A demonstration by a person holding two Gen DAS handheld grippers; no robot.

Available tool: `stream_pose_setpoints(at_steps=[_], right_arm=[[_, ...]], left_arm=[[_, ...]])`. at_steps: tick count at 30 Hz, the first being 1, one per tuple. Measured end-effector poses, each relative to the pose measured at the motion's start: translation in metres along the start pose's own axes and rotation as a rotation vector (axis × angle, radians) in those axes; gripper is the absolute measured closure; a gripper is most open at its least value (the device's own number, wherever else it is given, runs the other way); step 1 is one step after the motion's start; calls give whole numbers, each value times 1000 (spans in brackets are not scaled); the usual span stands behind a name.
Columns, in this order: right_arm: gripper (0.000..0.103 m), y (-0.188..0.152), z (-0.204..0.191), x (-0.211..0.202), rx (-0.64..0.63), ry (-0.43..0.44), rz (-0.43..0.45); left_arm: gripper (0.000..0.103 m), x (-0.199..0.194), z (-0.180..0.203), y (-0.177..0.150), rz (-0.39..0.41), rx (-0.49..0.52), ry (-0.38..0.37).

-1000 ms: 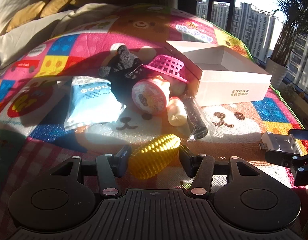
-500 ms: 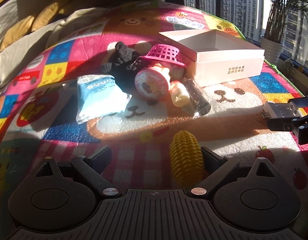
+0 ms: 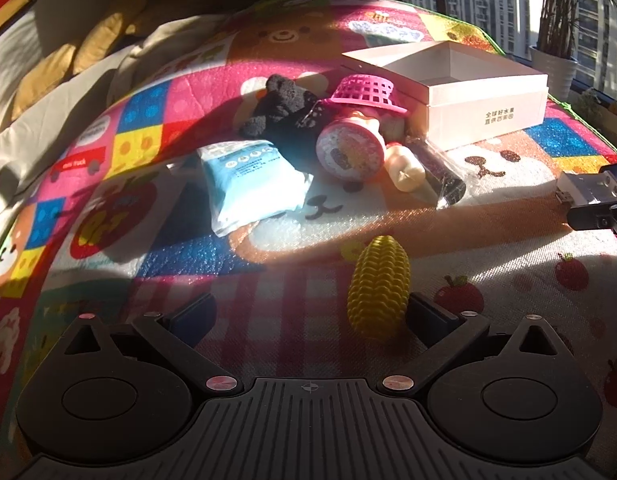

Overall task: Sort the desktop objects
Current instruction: 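Carry the battery tray in the right tool while the left tool carries the corn toy toward the box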

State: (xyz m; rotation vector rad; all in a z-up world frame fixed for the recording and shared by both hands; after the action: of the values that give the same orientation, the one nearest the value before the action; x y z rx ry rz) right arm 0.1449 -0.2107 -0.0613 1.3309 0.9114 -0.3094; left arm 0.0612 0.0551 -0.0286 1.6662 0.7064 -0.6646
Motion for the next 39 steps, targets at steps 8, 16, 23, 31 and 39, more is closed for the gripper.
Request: stream_pose_setpoints(at_steps=[8,16,23,31,39], right_arm=[[0,0,0,0,-5,-3,-2],[0,0,0,0,-4,-3,-1],[0,0,0,0,-1,0,0],[0,0,1,-1,7,8,6],[0,0,1,-1,7,8,5]], left_arm=[[0,5,-8,3,-19,-55,10],[0,2,28,7,-34,-91,-239],[0,-18,78,11,-15,-17,-487],[0,-12,65,19,46,22,-235],[0,2,53,33,41,-75,-240]])
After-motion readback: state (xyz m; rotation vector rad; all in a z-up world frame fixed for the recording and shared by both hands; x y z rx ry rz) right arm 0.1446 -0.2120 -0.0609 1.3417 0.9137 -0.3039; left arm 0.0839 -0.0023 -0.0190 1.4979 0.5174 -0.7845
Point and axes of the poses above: each gripper's, at about its wrist camera, not at the fingertips, and x roughly the way its jaws point, z to its right, y to its top, the point moved 6 cm from there along x, roughly the way its jaws point, and after that the axes turned 5 degrees about -z, right-handed, at the moved point
